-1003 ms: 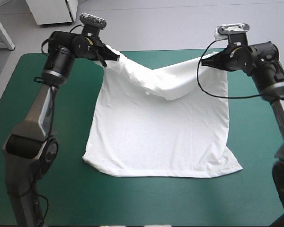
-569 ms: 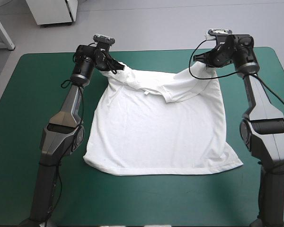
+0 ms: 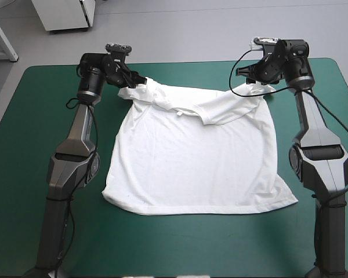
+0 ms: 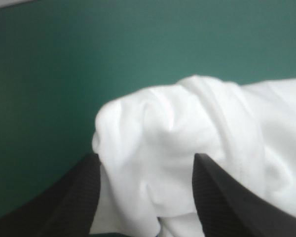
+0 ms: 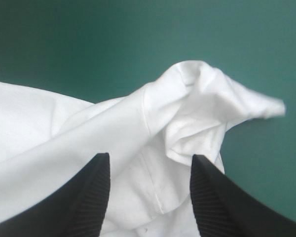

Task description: Fold the cloth

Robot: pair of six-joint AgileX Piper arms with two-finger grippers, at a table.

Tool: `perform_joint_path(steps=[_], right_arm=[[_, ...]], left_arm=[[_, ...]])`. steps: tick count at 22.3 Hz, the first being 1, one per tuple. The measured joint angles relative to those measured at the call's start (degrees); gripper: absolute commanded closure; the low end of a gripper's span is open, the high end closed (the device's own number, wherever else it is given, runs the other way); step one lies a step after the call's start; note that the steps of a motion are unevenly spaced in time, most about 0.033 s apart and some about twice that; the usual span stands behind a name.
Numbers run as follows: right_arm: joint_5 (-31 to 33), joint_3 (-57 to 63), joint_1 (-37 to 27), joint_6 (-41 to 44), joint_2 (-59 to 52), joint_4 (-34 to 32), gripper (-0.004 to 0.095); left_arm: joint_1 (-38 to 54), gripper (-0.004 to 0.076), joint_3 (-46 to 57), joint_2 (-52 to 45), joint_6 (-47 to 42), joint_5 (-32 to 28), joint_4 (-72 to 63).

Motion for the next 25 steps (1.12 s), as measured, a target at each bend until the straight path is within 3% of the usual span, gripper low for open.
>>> perform_joint_path(steps=[6, 10, 15, 19, 25], right_arm=[[0.0, 0.5, -0.1, 0.1, -9.6, -0.4, 0.0422], [0.0, 11.4, -0.1, 0.1, -21.7, -0.1, 0.0422], [0.0, 30.3, -0.1, 0.2, -36.0, 0.0, 0.0421], [0.0, 45.7, -0.1, 0.2, -48.3, 0.1, 0.0422], [0.0, 54.4, -0.1, 0.2, -57.0, 0.1, 0.0422]], left_arm=[[0.0, 0.0298, -1.5, -9.4, 0.0, 0.1, -0.1], [-0.1, 0.03, 3.7, -21.9, 0.0, 0.1, -0.1], [-0.2, 0.03, 24.9, -37.1, 0.0, 0.1, 0.0], [-0.4, 0.0304, 54.6, -53.4, 0.0, 0.1, 0.5], [-4.4, 0.0307, 79.5, -66.2, -3.8, 0.0, 2.6]])
